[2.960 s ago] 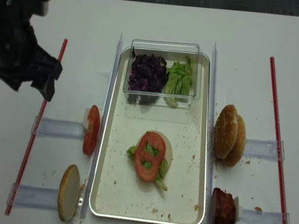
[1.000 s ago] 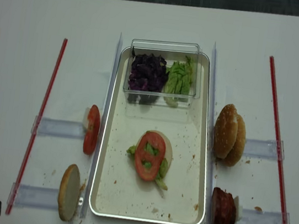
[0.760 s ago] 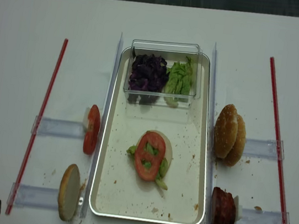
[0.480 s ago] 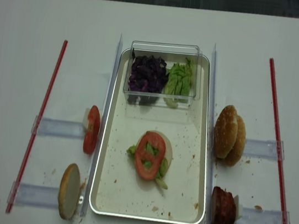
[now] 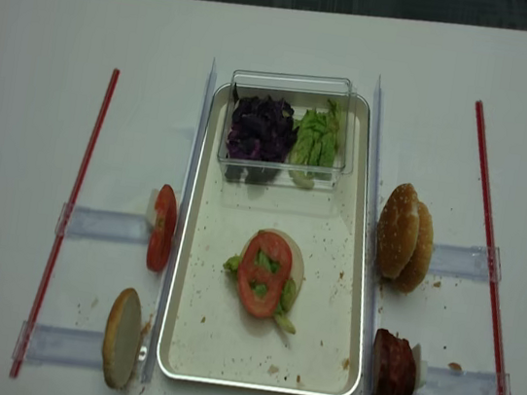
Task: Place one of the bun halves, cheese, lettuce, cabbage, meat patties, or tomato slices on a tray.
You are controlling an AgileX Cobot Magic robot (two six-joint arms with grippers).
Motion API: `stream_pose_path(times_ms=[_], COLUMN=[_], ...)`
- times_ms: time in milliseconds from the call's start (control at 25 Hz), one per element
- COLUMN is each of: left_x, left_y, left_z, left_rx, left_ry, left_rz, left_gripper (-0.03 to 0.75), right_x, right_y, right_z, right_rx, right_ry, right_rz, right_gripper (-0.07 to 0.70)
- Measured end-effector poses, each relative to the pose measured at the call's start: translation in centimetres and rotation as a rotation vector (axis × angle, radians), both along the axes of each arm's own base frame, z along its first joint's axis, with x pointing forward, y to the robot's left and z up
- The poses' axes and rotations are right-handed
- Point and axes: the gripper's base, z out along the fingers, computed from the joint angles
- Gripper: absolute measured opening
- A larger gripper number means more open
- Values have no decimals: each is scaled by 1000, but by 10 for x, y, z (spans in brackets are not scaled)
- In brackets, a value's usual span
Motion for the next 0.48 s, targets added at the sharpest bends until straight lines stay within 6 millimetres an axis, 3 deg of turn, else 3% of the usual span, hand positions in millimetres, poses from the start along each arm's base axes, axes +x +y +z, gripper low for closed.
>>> stream_pose_path(times_ms=[480], left_x=[0], left_y=[0], left_z=[0], left_rx=[-1], left_ry=[0], left_rz=[1], left_gripper=[523], right_x=[0], right_y=[0], right_z=[0], right_rx=[0], right_ry=[0], right_rz=[0], right_gripper=[571])
